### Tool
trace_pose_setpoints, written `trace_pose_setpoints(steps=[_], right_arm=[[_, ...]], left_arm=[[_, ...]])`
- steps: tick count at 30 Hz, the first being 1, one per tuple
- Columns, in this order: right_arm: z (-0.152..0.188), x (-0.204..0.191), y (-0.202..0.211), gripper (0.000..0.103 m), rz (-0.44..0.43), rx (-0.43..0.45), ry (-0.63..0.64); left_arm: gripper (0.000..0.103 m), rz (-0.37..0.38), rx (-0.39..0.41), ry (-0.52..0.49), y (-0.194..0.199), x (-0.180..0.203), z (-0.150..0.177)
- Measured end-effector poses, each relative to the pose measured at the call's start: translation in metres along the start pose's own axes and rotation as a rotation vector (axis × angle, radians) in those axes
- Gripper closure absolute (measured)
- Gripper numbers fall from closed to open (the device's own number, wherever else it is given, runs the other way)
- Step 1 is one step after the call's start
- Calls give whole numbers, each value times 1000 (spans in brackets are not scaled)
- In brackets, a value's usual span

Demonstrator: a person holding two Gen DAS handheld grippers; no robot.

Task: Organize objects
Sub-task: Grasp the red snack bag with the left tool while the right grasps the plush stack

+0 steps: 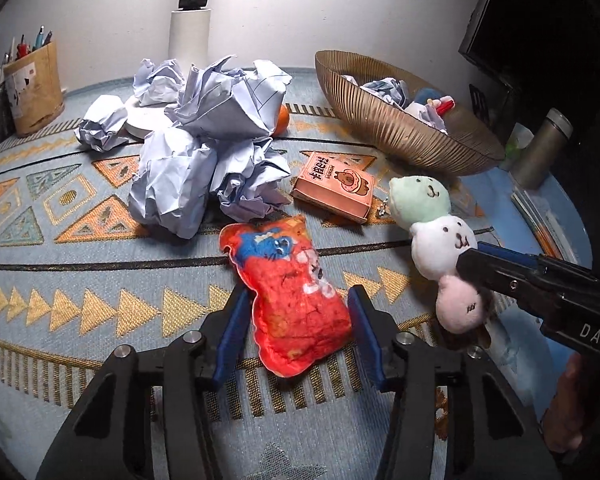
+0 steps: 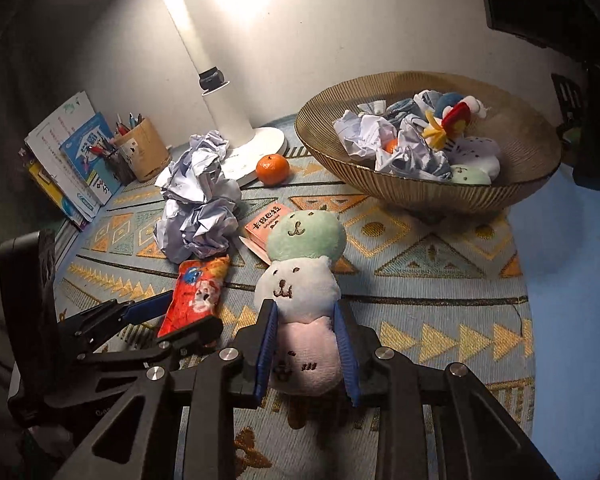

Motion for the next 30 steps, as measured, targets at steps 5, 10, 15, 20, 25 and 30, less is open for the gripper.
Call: trace_pose_setpoints(steps=[5, 10, 15, 20, 25, 30], right_arm=[[13, 10, -2, 64, -16, -22, -42], [16, 5, -3, 51, -10, -9, -40], [14, -16, -16, 51, 120, -7, 18], [12, -16, -29, 51, 191, -25, 15], [13, -18, -30, 53, 209, -11, 29], [16, -22, -29, 60, 210, -1, 53]], left_arm=[[65, 29, 10, -2, 14, -12, 15], [65, 74, 37, 36, 21, -28, 20], [65, 24, 44, 0, 20, -18, 21], [65, 32, 26, 8, 17, -19, 20], [56, 81, 15, 35, 18, -25, 18], [66, -14, 31, 0, 17, -12, 19]])
Point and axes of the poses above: each gripper's, at about its wrist camera, not at the fingertips, and y roughly against the way its jaws point, x to its right, z to its underside, the point moved 1 cm from there along -y, roughly the way its jaws point, and after that the axes turned 10 degrees about -x, right-handed, at the moved point
